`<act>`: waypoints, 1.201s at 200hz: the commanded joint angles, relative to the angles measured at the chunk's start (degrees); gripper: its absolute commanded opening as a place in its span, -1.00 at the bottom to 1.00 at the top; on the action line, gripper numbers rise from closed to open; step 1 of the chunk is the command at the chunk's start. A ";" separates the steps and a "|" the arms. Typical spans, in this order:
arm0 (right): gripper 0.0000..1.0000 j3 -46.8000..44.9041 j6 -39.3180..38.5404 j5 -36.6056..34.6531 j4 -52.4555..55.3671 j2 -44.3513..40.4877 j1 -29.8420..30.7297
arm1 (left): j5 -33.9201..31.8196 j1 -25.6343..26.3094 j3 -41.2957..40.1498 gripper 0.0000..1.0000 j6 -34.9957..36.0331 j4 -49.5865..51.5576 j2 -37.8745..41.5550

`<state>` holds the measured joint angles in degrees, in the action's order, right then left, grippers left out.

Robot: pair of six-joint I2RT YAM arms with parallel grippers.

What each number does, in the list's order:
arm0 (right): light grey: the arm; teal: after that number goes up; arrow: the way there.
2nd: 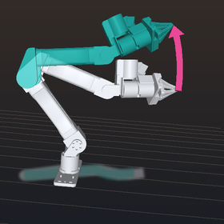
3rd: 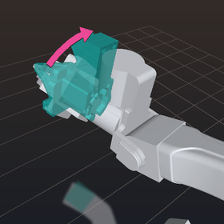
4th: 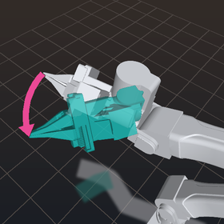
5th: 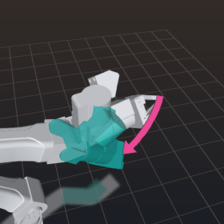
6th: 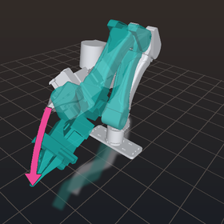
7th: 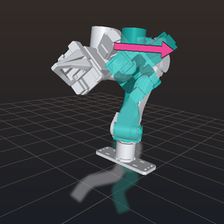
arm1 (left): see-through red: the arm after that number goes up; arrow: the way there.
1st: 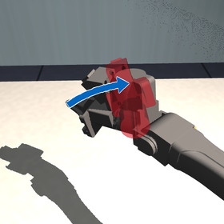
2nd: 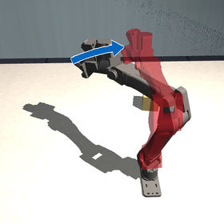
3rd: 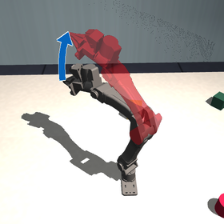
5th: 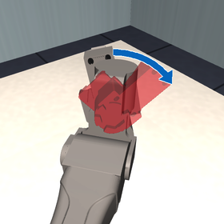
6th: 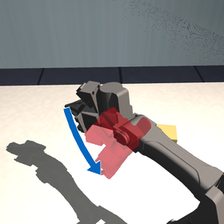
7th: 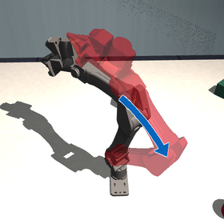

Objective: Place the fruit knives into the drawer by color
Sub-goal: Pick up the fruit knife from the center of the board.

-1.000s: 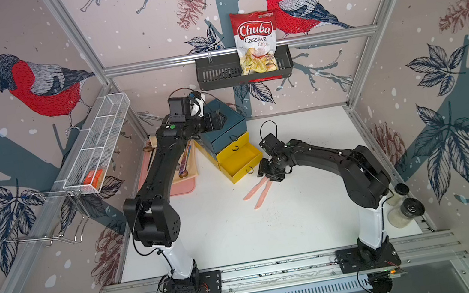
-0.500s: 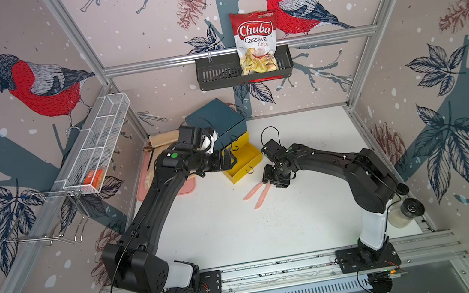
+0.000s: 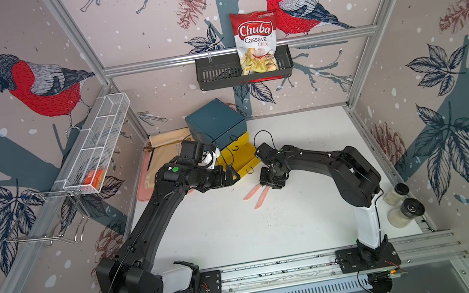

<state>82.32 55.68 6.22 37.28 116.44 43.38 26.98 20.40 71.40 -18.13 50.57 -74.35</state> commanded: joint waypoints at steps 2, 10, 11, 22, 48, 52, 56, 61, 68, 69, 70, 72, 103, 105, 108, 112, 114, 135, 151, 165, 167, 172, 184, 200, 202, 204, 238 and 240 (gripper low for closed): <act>-0.11 1.70 0.18 -1.78 3.21 1.55 1.34 | 0.89 0.07 0.27 0.94 0.32 -1.19 -0.22; -0.12 2.27 0.15 -2.53 4.12 2.09 1.98 | 0.79 0.06 0.18 0.94 0.37 -1.22 -0.12; -0.12 2.29 0.18 -2.57 4.21 2.19 2.02 | 0.79 0.07 0.12 0.94 0.48 -1.24 -0.12; -0.16 2.36 0.16 -2.86 4.62 2.76 2.50 | 1.01 0.08 -0.24 0.94 0.58 -1.56 -0.01; -0.26 1.11 -0.30 -3.89 4.64 3.77 3.05 | 1.78 0.07 -1.23 0.95 0.49 -2.56 0.25; -0.30 0.96 -0.51 -4.32 4.86 3.95 3.05 | 1.85 0.08 -1.31 0.95 0.49 -2.70 0.25; -0.32 0.76 -0.56 -4.80 5.18 4.05 3.08 | 1.98 0.08 -1.37 0.94 0.45 -2.79 0.25; -0.36 0.46 -0.84 -5.23 5.33 4.14 3.11 | 1.98 0.08 -1.44 0.95 0.38 -2.84 0.30; -0.39 0.02 -1.45 -5.78 5.38 4.06 3.11 | 1.97 0.07 -1.48 0.95 0.44 -2.92 0.34; -0.39 -0.02 -1.54 -5.87 5.41 4.06 3.11 | 2.04 0.03 -1.50 0.95 0.45 -2.93 0.34; -0.39 -0.08 -1.67 -6.04 5.47 4.01 3.12 | 2.03 0.05 -1.51 0.95 0.46 -2.93 0.34; -0.40 -0.13 -1.88 -6.22 5.58 3.98 3.10 | 2.02 0.07 -1.56 0.95 0.46 -2.97 0.34; -0.44 -1.21 -6.49 -11.09 8.16 3.02 3.40 | 2.75 0.08 -1.63 0.94 0.29 -3.61 0.13; -0.44 -1.31 -6.78 -11.30 8.29 2.96 3.39 | 2.86 0.08 -1.62 0.94 0.29 -3.69 0.07; -0.44 -1.56 -7.27 -11.62 8.52 2.83 3.43 | 2.86 0.08 -1.57 0.94 0.34 -3.72 0.08; -0.44 -1.85 -7.83 -12.14 8.86 2.60 3.39 | 2.96 0.08 -1.48 0.94 0.22 -3.82 0.08; -0.44 -1.96 -8.08 -12.47 9.02 2.46 3.41 | 2.96 0.08 -1.47 0.94 0.27 -3.83 0.08; -0.44 -4.12 -10.19 -15.09 10.30 0.97 3.47 | 3.49 0.07 -1.51 0.94 -0.02 -4.66 -0.25; -0.44 -6.12 -10.98 -16.59 10.66 -0.38 3.39 | 4.42 0.07 -1.64 0.94 -0.52 -5.33 -0.61; -0.43 -7.63 -11.34 -17.04 10.40 -1.50 3.38 | 4.78 0.08 -1.84 0.94 -0.76 -5.78 -0.66; -0.42 -7.82 -11.37 -16.97 10.22 -1.60 3.34 | 4.80 0.08 -1.84 0.94 -0.79 -5.88 -0.63; -0.39 -8.31 -11.50 -16.70 9.83 -1.86 3.46 | 4.77 0.14 -1.88 0.94 -0.72 -5.91 -0.63; -0.29 -8.75 -11.51 -16.10 9.12 -2.33 3.54 | 4.83 0.07 -2.00 0.94 -0.73 -5.92 -0.46; -0.21 -8.98 -10.72 -14.91 8.24 -2.70 3.56 | 5.20 0.15 -2.41 0.94 -0.93 -6.21 -0.11; -0.21 -8.97 -10.58 -14.72 8.23 -2.67 3.56 | 5.30 0.14 -2.51 0.94 -1.03 -6.32 -0.10; -0.21 -8.94 -10.41 -14.61 8.18 -2.72 3.56 | 5.50 0.16 -2.58 0.94 -1.12 -6.39 -0.03; -0.29 -9.29 -9.07 -10.96 6.51 -1.97 3.56 | 6.05 0.23 -3.35 0.94 -1.97 -7.25 0.43; -0.31 -9.38 -9.02 -10.70 6.37 -1.93 3.51 | 6.06 0.20 -3.36 0.94 -1.99 -7.35 0.43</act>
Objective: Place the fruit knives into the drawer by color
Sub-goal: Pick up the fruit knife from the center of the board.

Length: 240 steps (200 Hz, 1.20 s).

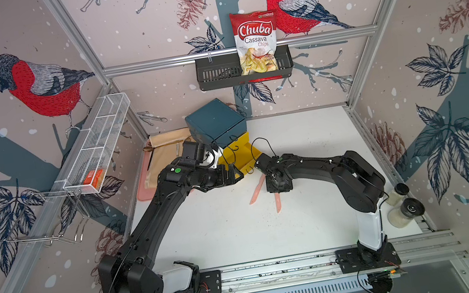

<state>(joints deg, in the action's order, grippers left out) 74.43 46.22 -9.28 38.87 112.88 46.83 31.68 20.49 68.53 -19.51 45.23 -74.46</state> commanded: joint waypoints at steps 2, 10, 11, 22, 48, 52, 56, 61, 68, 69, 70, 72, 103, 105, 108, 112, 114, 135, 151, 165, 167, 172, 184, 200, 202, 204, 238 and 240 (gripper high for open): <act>-0.33 -1.59 0.52 5.06 4.62 1.59 0.09 | 1.36 0.11 -0.50 0.94 -0.68 -2.06 0.50; -0.39 -1.93 0.71 5.76 4.14 1.57 0.10 | 1.32 0.16 -0.49 0.94 -0.76 -2.13 0.61; -0.40 -2.02 0.71 5.85 4.12 1.56 0.10 | 1.34 0.16 -0.50 0.94 -0.78 -2.15 0.62; -0.47 -2.28 0.80 6.46 3.97 1.57 0.24 | 1.36 0.16 -0.63 0.94 -0.88 -2.27 0.70; -0.70 -2.45 0.50 6.47 4.35 1.73 0.37 | 1.39 0.21 -0.98 0.94 -1.14 -2.70 0.72; -0.75 -2.55 0.39 6.47 4.43 1.75 0.35 | 1.53 0.21 -1.06 0.94 -1.22 -2.84 0.72; -0.80 -2.62 0.37 6.39 4.50 1.73 0.37 | 1.55 0.25 -1.07 0.94 -1.28 -2.99 0.72; -0.86 -2.69 0.28 6.31 4.59 1.73 0.37 | 1.55 0.24 -1.09 0.94 -1.32 -3.10 0.67; -0.93 -2.71 0.21 6.43 4.63 1.86 0.37 | 1.53 0.25 -1.11 0.94 -1.42 -3.24 0.62; -0.95 -2.85 0.13 6.46 4.63 1.87 0.37 | 1.53 0.25 -1.07 0.94 -1.41 -3.28 0.62; -0.96 -2.87 0.12 6.46 4.63 1.84 0.37 | 1.54 0.25 -1.01 0.94 -1.46 -3.29 0.62; -0.98 -2.82 0.11 6.44 4.68 1.89 0.37 | 1.50 0.25 -0.98 0.94 -1.53 -3.26 0.60; -1.00 -2.66 -0.07 6.57 4.90 1.72 0.18 | 1.34 0.38 -1.08 0.94 -1.60 -3.66 0.35; -1.00 -2.64 -0.14 6.62 4.94 1.66 0.14 | 1.36 0.42 -1.05 0.94 -1.66 -3.70 0.36; -1.00 -2.55 -0.16 6.64 4.98 1.61 0.16 | 1.36 0.38 -1.11 0.94 -1.68 -3.67 0.36; -1.00 -2.49 -0.16 6.66 5.03 1.56 0.11 | 1.35 0.50 -1.13 0.94 -1.75 -3.76 0.36; -1.00 -2.42 -0.16 6.65 5.06 1.62 0.11 | 1.36 0.51 -1.12 0.94 -1.74 -3.80 0.36; -1.00 -1.93 -0.42 6.95 5.45 1.39 -0.32 | 1.27 0.60 -1.05 0.94 -1.86 -4.10 0.28; -1.00 -1.58 -0.51 7.58 5.69 0.85 -0.95 | 1.15 0.69 -0.99 0.94 -1.96 -4.16 0.19; -1.00 -1.16 -0.43 8.17 5.96 0.15 -1.51 | 1.25 0.69 -0.77 0.94 -1.88 -4.35 0.02; -1.00 -1.05 -0.43 8.28 6.06 0.04 -1.55 | 1.20 0.69 -0.77 0.94 -1.84 -4.36 -0.05; -1.00 -0.83 -0.38 8.59 6.20 -0.20 -1.80 | 1.21 0.74 -0.66 0.94 -1.78 -4.33 -0.19; -1.00 -0.22 -0.43 9.16 6.69 -0.86 -2.38 | 1.32 0.69 -0.33 0.94 -1.40 -4.22 -0.42; -1.00 0.84 -0.38 10.02 7.38 -1.76 -3.12 | 1.37 0.78 0.29 0.94 -0.86 -4.10 -1.04; -1.00 0.99 -0.41 10.01 7.47 -1.87 -3.21 | 1.37 0.78 0.40 0.94 -0.81 -4.10 -1.13; -1.00 1.18 -0.42 10.05 7.63 -1.96 -3.34 | 1.37 0.78 0.51 0.94 -0.71 -4.08 -1.17; -1.00 4.17 -0.04 10.86 9.78 -3.78 -4.52 | 1.19 0.80 2.43 0.94 0.47 -3.70 -2.85; -1.00 4.21 0.04 10.99 9.77 -3.98 -4.61 | 1.19 0.78 2.53 0.94 0.55 -3.71 -2.92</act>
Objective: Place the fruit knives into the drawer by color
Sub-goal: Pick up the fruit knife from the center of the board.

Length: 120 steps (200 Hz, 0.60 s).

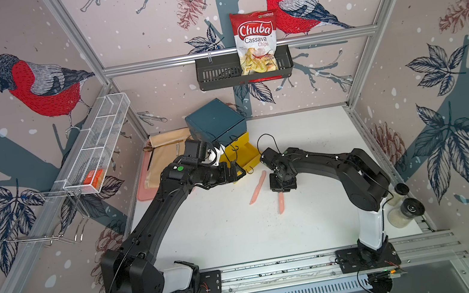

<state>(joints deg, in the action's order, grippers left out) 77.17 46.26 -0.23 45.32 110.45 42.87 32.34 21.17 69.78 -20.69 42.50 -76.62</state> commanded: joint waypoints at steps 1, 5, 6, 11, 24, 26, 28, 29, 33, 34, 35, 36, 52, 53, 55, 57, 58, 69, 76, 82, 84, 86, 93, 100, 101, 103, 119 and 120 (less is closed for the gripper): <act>-1.00 1.53 0.03 2.05 3.26 -1.60 -0.76 | 0.49 0.10 1.39 0.94 1.76 -0.96 -0.83; -1.00 1.71 0.25 2.52 3.17 -1.93 -0.89 | 0.37 0.09 1.77 0.94 1.98 -0.86 -1.11; -1.00 1.73 0.33 2.60 3.14 -2.05 -0.92 | 0.32 0.05 2.01 0.94 2.02 -0.85 -1.14; -1.00 1.91 0.70 3.20 2.95 -2.46 -1.15 | 0.14 0.06 2.46 0.94 2.36 -0.64 -1.50; -1.00 2.52 1.82 5.18 2.23 -3.32 -1.71 | -0.41 0.09 3.89 0.94 3.28 0.04 -2.56; -1.00 2.61 2.06 5.64 2.05 -3.52 -1.80 | -0.54 0.10 4.12 0.94 3.42 0.15 -2.70; -1.00 2.68 2.25 5.98 1.81 -3.67 -1.86 | -0.57 0.10 4.35 0.94 3.58 0.18 -2.91; -1.00 2.70 2.38 6.22 1.67 -3.71 -1.89 | -0.63 0.06 4.46 0.94 3.70 0.24 -3.00; -1.00 2.87 2.89 7.01 1.15 -3.94 -2.03 | -0.79 0.10 4.97 0.94 3.97 0.45 -3.31; -1.00 2.93 3.01 7.18 1.03 -4.07 -2.11 | -0.87 0.10 5.08 0.94 4.07 0.51 -3.38; -1.00 2.96 3.12 7.40 0.84 -4.13 -2.14 | -0.92 0.10 5.22 0.94 4.12 0.54 -3.55; -1.00 3.02 3.26 7.64 0.61 -4.21 -2.16 | -0.98 0.10 5.34 0.94 4.18 0.64 -3.59; -1.00 3.63 6.02 11.45 -2.39 -5.39 -2.52 | -3.01 0.01 7.52 0.94 5.92 1.61 -4.86; -1.00 3.71 6.29 11.81 -2.67 -5.45 -2.57 | -3.08 0.01 7.59 0.94 6.05 1.66 -4.90; -1.00 3.76 6.67 12.31 -3.15 -5.63 -2.61 | -3.23 0.04 7.88 0.94 6.31 1.70 -5.04; -1.00 3.89 7.09 12.90 -3.75 -5.74 -2.62 | -3.59 0.02 8.15 0.94 6.52 1.77 -5.21; -1.00 3.92 7.22 13.11 -4.01 -5.80 -2.62 | -3.64 0.02 8.25 0.94 6.62 1.78 -5.25; -1.00 4.43 9.87 16.19 -7.68 -6.38 -2.62 | -4.93 -0.10 9.71 0.94 7.76 1.97 -6.09; -1.00 4.76 11.77 18.26 -10.19 -6.59 -2.55 | -5.78 -0.10 10.54 0.94 8.41 1.92 -6.45; -1.00 5.07 13.51 19.80 -12.24 -6.72 -2.53 | -6.37 -0.16 11.25 0.94 8.87 1.68 -6.81; -1.00 5.20 14.12 20.13 -12.90 -6.74 -2.53 | -6.51 -0.25 11.47 0.94 9.08 1.59 -6.93; -1.00 5.32 14.58 20.52 -13.55 -6.74 -2.53 | -6.68 -0.25 11.62 0.94 9.26 1.53 -7.00; -1.00 5.62 16.83 21.52 -16.01 -6.73 -2.59 | -7.48 -0.38 12.37 0.95 9.75 1.20 -7.43; -1.00 5.92 19.02 22.68 -18.77 -6.68 -2.66 | -8.21 -0.66 13.02 0.95 10.03 0.91 -7.81; -1.00 5.95 19.25 22.84 -19.26 -6.62 -2.64 | -8.32 -0.72 13.11 0.95 10.17 0.92 -7.87; -1.00 6.02 19.91 23.11 -20.02 -6.56 -2.67 | -8.45 -0.83 13.24 0.95 10.30 0.76 -7.96; -1.00 7.29 23.72 24.57 -24.47 -5.24 -2.88 | -9.62 -1.79 13.80 0.95 11.39 -0.37 -8.65; -1.00 7.38 23.84 24.66 -24.70 -5.16 -2.88 | -9.73 -1.90 13.85 0.95 11.51 -0.43 -8.69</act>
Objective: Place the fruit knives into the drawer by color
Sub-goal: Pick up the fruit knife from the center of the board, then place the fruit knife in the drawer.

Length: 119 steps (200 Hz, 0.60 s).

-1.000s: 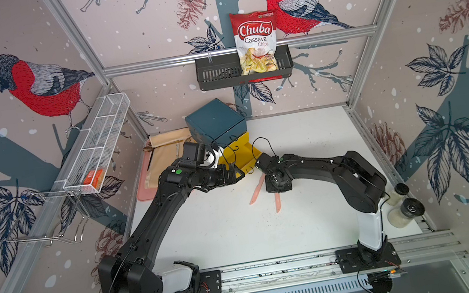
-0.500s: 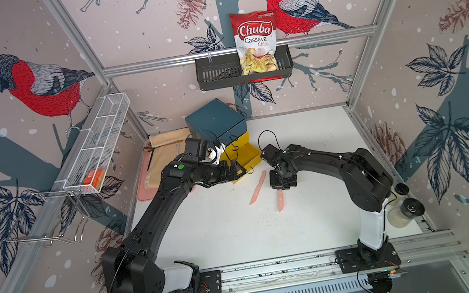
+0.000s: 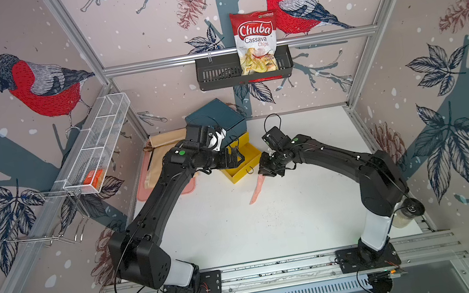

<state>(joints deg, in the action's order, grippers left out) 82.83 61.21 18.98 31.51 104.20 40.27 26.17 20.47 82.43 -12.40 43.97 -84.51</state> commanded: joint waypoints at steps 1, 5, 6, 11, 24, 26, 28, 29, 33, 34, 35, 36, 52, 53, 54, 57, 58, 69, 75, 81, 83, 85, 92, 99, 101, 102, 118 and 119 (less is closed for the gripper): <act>-1.00 1.81 9.04 5.54 -11.18 1.22 -0.28 | -3.62 -1.26 1.21 0.95 3.33 -1.92 -0.81; -1.00 2.20 9.61 5.84 -12.22 1.76 -0.39 | -3.94 -1.58 1.46 0.95 3.70 -1.98 -0.96; -1.00 2.31 9.75 5.91 -12.51 1.91 -0.42 | -4.03 -1.71 1.53 0.95 3.79 -2.01 -1.03; -1.00 3.02 10.31 6.15 -13.44 2.76 -0.50 | -4.35 -2.02 1.82 0.95 4.44 -2.10 -1.29; -1.00 5.09 11.43 6.96 -15.01 5.27 -1.08 | -6.19 -2.81 2.17 0.95 5.93 -2.48 -1.44; -1.00 5.47 11.53 7.02 -15.36 5.65 -1.14 | -6.39 -2.96 2.17 0.95 6.08 -2.55 -1.45; -1.00 5.80 11.60 7.07 -15.58 6.03 -1.22 | -6.51 -3.11 2.20 0.95 6.30 -2.69 -1.45; -1.00 6.00 11.62 7.10 -15.68 6.20 -1.23 | -6.58 -3.17 2.20 0.95 6.36 -2.72 -1.45; -1.00 6.84 11.61 7.17 -15.71 7.10 -1.37 | -6.66 -3.51 2.16 0.95 6.69 -2.87 -1.52; -1.00 7.05 11.58 7.24 -15.70 7.35 -1.44 | -6.66 -3.60 2.14 0.95 6.73 -2.98 -1.53; -1.00 7.29 11.62 7.22 -15.65 7.60 -1.48 | -6.62 -3.64 2.13 0.95 6.80 -3.04 -1.53; -1.00 7.49 11.68 7.26 -15.58 7.82 -1.49 | -6.60 -3.70 2.12 0.95 6.88 -3.11 -1.53; -1.00 10.39 11.91 7.97 -15.93 11.28 -2.12 | -6.33 -4.69 2.22 0.95 7.52 -3.67 -2.21; -1.00 10.54 11.91 8.03 -15.94 11.46 -2.17 | -6.32 -4.67 2.30 0.95 7.50 -3.69 -2.27; -1.00 10.66 11.91 8.06 -15.90 11.68 -2.24 | -6.36 -4.75 2.34 0.95 7.54 -3.70 -2.38; -1.00 11.12 11.91 8.20 -15.87 12.26 -2.38 | -6.20 -4.79 2.43 0.95 7.60 -3.64 -2.58; -1.00 11.30 11.91 8.23 -15.82 12.43 -2.39 | -6.17 -4.85 2.45 0.95 7.63 -3.63 -2.63; -0.96 12.80 11.66 8.42 -15.59 14.30 -2.81 | -5.77 -4.87 3.04 0.95 7.55 -3.37 -3.24; -0.91 13.47 11.50 8.50 -15.98 15.13 -3.06 | -5.39 -4.97 3.26 0.95 7.49 -3.43 -3.45; -0.88 13.97 11.47 8.77 -16.37 15.92 -3.33 | -4.97 -4.95 3.29 0.95 7.40 -3.66 -3.56; -0.87 14.12 11.52 8.78 -16.45 16.20 -3.46 | -4.85 -4.92 3.33 0.95 7.35 -3.70 -3.58; -0.87 14.23 11.55 8.86 -16.43 16.40 -3.51 | -4.76 -4.91 3.34 0.95 7.32 -3.82 -3.63; -0.84 14.86 11.65 9.33 -16.38 17.39 -3.82 | -4.48 -4.91 3.23 0.94 7.09 -4.02 -3.64; -0.77 15.30 11.65 9.66 -16.61 18.20 -3.96 | -4.38 -4.91 3.17 0.95 6.91 -4.13 -3.72; -0.75 15.38 11.61 9.75 -16.71 18.35 -4.01 | -4.38 -4.85 3.06 0.95 6.88 -4.15 -3.73; -0.74 15.41 11.63 9.76 -16.77 18.42 -3.99 | -4.38 -4.92 3.07 0.95 6.87 -4.15 -3.73; -0.40 14.73 12.34 10.27 -19.23 19.19 -4.41 | -3.82 -4.99 3.00 0.95 6.65 -4.30 -3.82; -0.39 14.69 12.35 10.28 -19.53 19.19 -4.45 | -3.79 -4.95 3.00 0.95 6.67 -4.27 -3.86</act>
<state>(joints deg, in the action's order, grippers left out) 97.49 72.38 27.44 15.97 122.41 36.23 21.04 15.62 85.06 -6.00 41.43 -88.18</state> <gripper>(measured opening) 0.170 0.971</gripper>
